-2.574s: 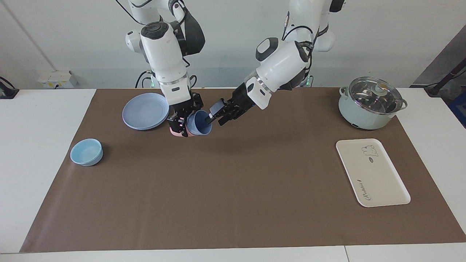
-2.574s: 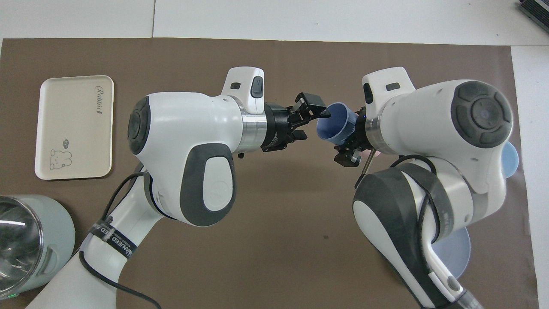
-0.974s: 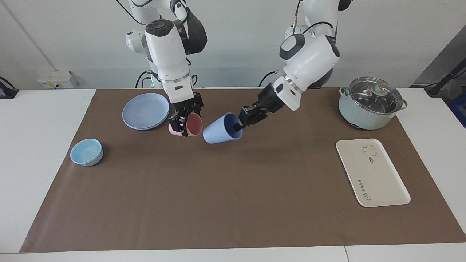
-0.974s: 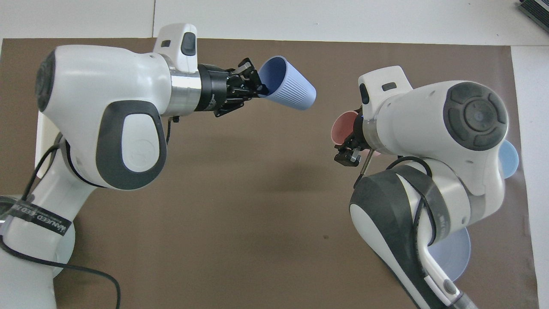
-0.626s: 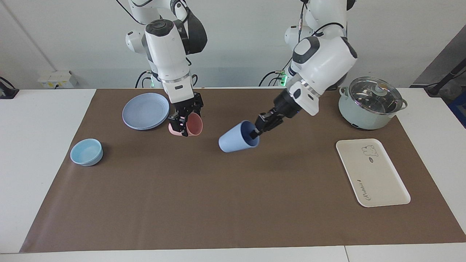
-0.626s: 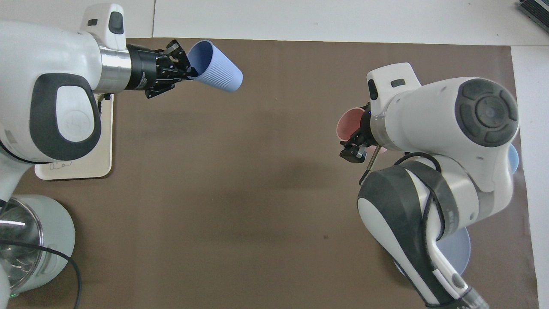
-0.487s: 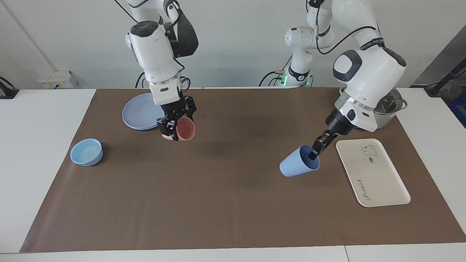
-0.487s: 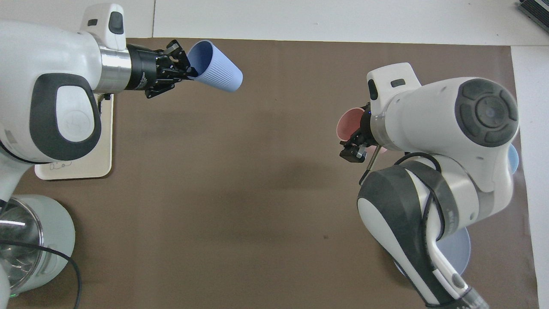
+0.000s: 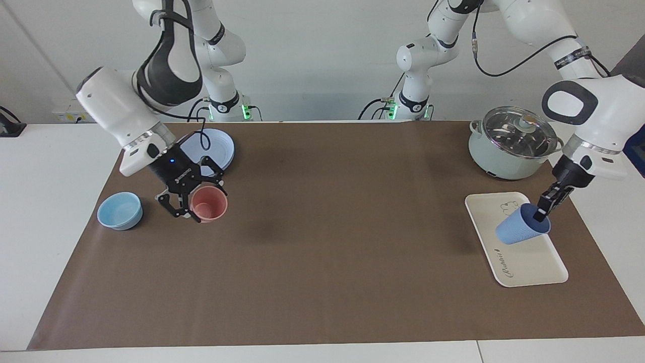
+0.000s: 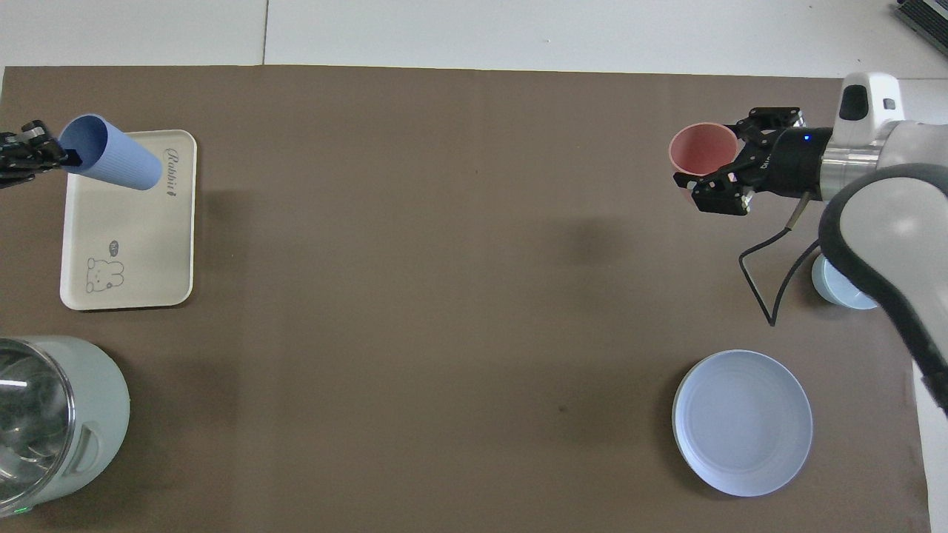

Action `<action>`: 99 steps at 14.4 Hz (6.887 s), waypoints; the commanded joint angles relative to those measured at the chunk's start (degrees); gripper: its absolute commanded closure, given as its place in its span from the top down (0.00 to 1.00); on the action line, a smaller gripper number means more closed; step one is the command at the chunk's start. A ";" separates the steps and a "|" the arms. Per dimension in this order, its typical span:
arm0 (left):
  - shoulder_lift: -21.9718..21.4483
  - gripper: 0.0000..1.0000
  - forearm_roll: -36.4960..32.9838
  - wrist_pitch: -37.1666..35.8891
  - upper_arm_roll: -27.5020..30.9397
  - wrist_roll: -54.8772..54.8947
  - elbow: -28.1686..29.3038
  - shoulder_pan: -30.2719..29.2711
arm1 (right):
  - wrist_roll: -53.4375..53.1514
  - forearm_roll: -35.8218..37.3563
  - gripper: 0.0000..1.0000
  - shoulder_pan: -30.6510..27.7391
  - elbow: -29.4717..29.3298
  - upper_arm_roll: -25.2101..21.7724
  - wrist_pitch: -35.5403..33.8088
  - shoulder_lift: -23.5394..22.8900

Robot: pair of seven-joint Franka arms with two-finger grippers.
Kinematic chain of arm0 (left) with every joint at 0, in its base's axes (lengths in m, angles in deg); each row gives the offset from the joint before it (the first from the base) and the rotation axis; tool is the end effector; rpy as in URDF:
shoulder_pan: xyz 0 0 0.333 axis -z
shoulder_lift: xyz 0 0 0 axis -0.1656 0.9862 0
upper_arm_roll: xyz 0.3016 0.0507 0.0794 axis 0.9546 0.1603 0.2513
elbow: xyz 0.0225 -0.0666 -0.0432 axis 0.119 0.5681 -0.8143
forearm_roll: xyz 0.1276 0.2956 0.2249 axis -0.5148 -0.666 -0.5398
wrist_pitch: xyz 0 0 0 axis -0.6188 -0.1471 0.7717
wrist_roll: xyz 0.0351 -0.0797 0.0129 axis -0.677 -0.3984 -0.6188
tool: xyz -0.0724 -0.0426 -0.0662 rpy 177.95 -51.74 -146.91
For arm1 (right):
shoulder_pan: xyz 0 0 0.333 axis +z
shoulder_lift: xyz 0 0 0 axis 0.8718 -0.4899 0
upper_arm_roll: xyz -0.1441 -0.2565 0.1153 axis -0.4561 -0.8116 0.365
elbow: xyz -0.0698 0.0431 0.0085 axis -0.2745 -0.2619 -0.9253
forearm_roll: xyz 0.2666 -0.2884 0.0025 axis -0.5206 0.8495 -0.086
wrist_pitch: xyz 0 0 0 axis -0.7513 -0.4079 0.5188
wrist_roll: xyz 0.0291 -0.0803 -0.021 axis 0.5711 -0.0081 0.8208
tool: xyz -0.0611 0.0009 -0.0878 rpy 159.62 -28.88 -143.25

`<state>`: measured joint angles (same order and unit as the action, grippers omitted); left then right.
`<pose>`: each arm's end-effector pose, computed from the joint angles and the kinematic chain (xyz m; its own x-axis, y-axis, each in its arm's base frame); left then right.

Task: Place cup on tray

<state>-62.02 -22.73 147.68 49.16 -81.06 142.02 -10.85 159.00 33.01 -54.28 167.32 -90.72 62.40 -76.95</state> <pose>0.6396 0.1389 0.4743 0.8688 0.4325 0.2413 0.3595 -0.8859 0.2932 0.6281 0.0137 0.4775 0.5071 0.5537 0.6605 0.7729 -0.6313 -0.0641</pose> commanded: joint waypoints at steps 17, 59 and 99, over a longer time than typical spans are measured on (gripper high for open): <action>0.90 1.00 -1.79 15.56 -0.67 10.14 8.81 -3.53 | 55.40 -47.80 0.00 -13.15 5.40 0.67 -10.24 -16.69; -16.24 1.00 -15.59 -37.71 9.52 5.13 -3.60 23.72 | -73.24 47.82 1.00 -3.13 -12.78 2.08 -36.57 9.50; -16.32 1.00 -15.67 -34.98 9.26 2.93 -3.60 23.46 | -75.03 49.58 1.00 -4.53 -10.15 2.87 -41.35 14.51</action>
<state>-77.14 -38.98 111.72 58.38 -77.86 137.06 12.86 85.25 81.83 -58.59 155.89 -88.14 20.27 -63.61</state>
